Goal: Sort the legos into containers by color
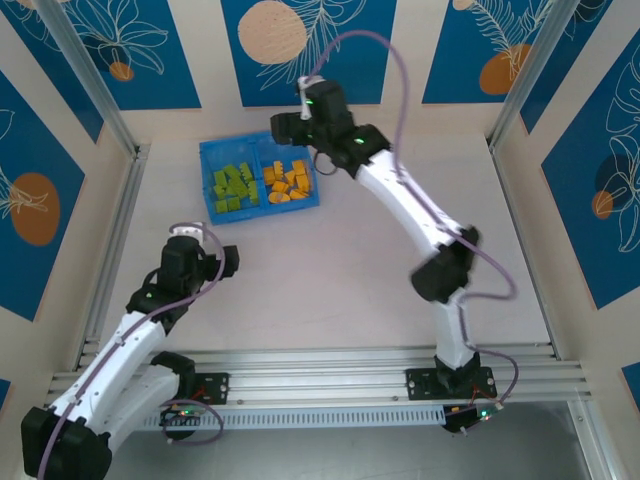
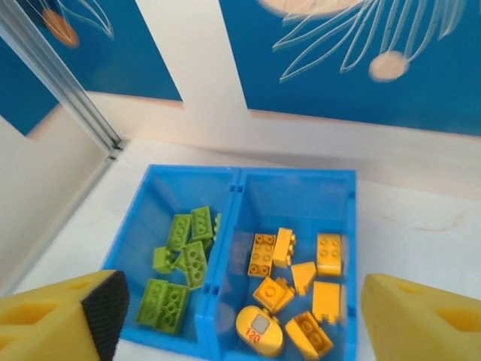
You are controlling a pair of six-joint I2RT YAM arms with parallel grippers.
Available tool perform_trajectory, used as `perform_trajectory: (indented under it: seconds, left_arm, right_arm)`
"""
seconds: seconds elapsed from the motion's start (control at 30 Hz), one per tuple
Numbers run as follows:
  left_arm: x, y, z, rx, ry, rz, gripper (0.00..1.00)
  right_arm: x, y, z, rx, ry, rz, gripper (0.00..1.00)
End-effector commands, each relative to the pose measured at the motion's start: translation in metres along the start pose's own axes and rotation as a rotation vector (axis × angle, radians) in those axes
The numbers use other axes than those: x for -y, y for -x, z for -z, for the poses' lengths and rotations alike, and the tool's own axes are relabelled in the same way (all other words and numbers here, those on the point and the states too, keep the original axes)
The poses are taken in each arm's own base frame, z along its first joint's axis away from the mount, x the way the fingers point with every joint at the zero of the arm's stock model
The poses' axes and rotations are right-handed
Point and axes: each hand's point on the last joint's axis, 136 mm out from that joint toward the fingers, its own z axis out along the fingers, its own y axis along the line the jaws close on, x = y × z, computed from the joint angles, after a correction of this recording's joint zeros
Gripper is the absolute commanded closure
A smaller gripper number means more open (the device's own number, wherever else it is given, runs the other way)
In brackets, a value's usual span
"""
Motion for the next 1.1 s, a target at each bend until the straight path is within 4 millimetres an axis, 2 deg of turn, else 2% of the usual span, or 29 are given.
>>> perform_trajectory:
  seconds: [0.0,0.03,0.07,0.13,0.27,0.33,0.37,0.47,0.6,0.7,0.77,0.87,0.93,0.97,1.0,1.07]
  left_arm:
    - [-0.025,0.028,-0.004,0.149,0.175,-0.03,0.0]
    - [-0.027,0.03,-0.007,0.152,0.196,-0.059,0.0]
    - [-0.028,0.032,-0.011,0.153,0.206,-0.081,0.0]
    - [-0.025,0.033,-0.02,0.152,0.206,-0.116,0.0]
    - [-0.017,0.032,-0.043,0.132,0.18,-0.193,0.0]
    - [-0.015,0.031,-0.054,0.132,0.178,-0.23,0.0]
    - [-0.014,0.033,-0.058,0.151,0.172,-0.233,0.0]
    - [-0.004,0.045,-0.065,0.233,0.088,-0.243,0.0]
    - [-0.004,0.054,-0.077,0.297,0.046,-0.223,0.0]
    - [-0.011,0.055,-0.086,0.295,0.056,-0.237,0.0]
    - [-0.011,0.06,-0.086,0.324,0.029,-0.258,0.0]
    - [-0.016,0.061,-0.091,0.335,0.006,-0.303,0.0]
    - [-0.03,0.067,-0.095,0.323,0.016,-0.241,0.0]
    - [-0.031,0.068,-0.096,0.321,-0.006,-0.218,0.0]
    - [-0.03,0.066,-0.097,0.311,-0.027,-0.201,0.0]
    - [-0.029,0.056,-0.098,0.24,-0.044,-0.211,0.0]
  right_arm:
    - [0.025,0.004,0.06,0.095,-0.029,0.033,0.11]
    - [0.038,-0.012,0.071,0.09,-0.053,0.03,0.09]
    - [0.05,-0.017,0.089,0.116,-0.077,0.02,0.07]
    - [0.075,-0.045,0.113,0.123,-0.124,0.003,0.04]
    - [0.128,-0.13,0.141,0.097,-0.25,0.024,0.02]
    - [0.155,-0.163,0.15,0.099,-0.336,0.061,0.01]
    - [0.171,-0.182,0.152,0.094,-0.384,0.083,0.0]
    - [0.207,-0.22,0.153,0.079,-0.469,0.111,0.0]
    - [0.252,-0.265,0.138,0.036,-0.475,0.003,0.01]
    - [0.282,-0.291,0.121,0.007,-0.482,-0.069,0.0]
    - [0.289,-0.286,0.109,-0.015,-0.466,-0.064,0.01]
    - [0.286,-0.268,0.089,0.077,-0.395,-0.006,0.0]
    - [0.295,-0.276,0.07,0.056,-0.393,0.007,0.01]
    - [0.297,-0.27,0.07,0.082,-0.376,-0.012,0.01]
    - [0.302,-0.277,0.075,0.03,-0.363,-0.066,0.01]
    - [0.301,-0.286,0.08,0.084,-0.315,-0.084,0.0]
